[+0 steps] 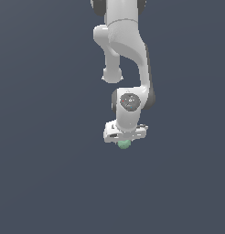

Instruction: Pick up the object and move it to a goal position.

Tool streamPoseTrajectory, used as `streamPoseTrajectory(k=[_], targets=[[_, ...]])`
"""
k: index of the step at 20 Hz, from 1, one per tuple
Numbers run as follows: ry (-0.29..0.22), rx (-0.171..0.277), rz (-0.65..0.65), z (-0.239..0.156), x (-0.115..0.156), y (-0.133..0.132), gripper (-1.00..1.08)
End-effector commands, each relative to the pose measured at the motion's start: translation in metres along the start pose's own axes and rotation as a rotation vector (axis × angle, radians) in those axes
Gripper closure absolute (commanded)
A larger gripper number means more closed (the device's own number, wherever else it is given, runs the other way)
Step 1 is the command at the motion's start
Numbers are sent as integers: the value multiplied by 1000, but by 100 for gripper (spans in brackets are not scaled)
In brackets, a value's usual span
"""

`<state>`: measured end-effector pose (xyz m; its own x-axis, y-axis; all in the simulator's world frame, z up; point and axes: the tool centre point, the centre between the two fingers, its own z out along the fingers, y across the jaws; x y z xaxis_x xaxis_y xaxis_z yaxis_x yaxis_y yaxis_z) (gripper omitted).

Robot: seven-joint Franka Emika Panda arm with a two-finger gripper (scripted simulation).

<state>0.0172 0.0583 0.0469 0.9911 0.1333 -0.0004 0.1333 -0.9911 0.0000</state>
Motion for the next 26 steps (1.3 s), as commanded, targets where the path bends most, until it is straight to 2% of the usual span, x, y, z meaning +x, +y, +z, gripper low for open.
streamPoseTrajectory(k=[1,11,26], targets=[[1,0,0,-8,-2,-1,108],[1,0,0,-69,-22,-13,108],[1,-1,0,-227,-71,-43,108]])
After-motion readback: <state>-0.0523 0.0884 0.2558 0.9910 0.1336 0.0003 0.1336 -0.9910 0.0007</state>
